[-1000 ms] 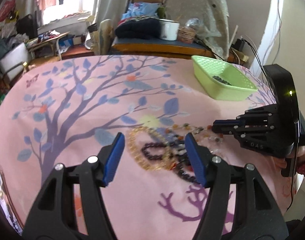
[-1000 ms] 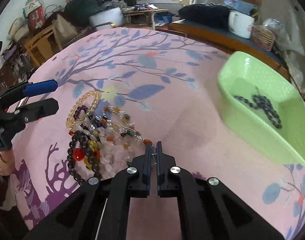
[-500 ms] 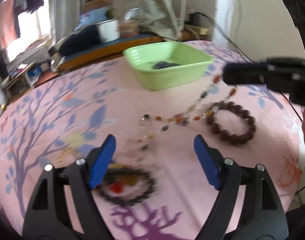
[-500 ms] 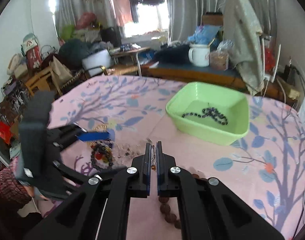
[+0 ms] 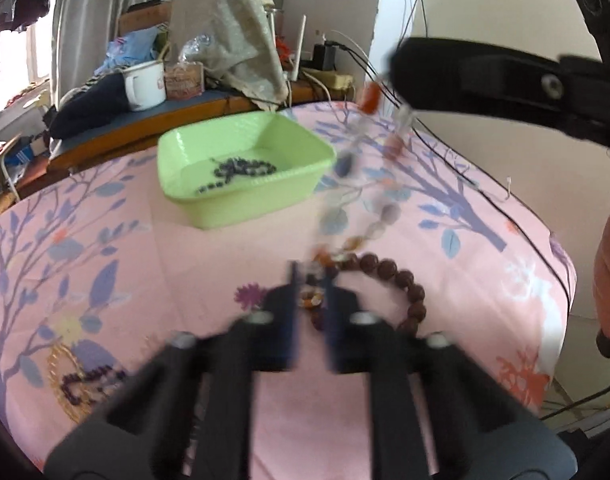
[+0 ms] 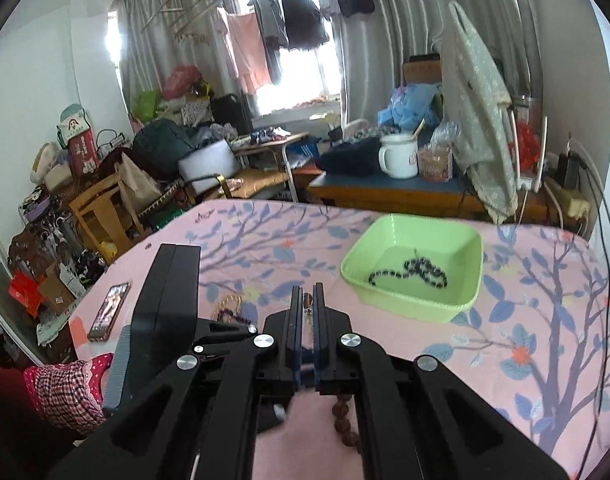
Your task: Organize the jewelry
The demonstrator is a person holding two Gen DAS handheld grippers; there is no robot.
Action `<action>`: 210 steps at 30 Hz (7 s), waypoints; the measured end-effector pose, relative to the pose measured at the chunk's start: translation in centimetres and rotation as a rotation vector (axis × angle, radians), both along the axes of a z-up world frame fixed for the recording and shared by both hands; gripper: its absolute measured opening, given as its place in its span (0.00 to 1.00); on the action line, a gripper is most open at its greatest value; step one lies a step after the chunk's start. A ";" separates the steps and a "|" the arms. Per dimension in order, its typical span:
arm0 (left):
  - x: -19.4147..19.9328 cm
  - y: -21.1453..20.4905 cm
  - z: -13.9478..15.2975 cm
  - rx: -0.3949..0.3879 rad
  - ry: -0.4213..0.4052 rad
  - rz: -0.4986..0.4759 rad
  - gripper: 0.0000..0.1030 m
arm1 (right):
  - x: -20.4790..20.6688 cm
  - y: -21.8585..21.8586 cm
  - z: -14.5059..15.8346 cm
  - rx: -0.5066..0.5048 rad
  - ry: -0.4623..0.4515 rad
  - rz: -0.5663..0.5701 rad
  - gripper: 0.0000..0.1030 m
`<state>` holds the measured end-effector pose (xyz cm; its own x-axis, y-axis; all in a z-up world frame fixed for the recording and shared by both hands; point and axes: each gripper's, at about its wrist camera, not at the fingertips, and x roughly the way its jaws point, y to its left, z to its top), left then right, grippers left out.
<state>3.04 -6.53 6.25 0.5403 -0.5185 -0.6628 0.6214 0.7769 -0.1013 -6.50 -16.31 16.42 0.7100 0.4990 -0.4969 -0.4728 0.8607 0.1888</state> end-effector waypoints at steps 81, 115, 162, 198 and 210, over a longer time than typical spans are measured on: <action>0.0 18.8 -0.5 0.033 0.067 0.453 0.34 | 7.9 8.6 -13.8 -0.172 0.283 0.091 0.00; 1.3 12.7 -2.4 0.151 0.032 0.389 0.66 | 3.4 6.2 -13.9 -0.133 0.277 0.172 0.18; 3.2 0.1 0.4 0.075 -0.014 0.044 0.73 | 2.8 0.3 3.1 -0.243 -0.117 0.086 0.00; 16.1 -4.1 0.7 0.172 0.176 0.110 0.32 | 15.8 -6.5 -5.4 0.074 0.197 -0.093 0.00; 8.0 9.2 9.0 -0.103 -0.001 0.248 0.44 | 8.5 -3.7 -3.5 0.242 0.221 0.034 0.05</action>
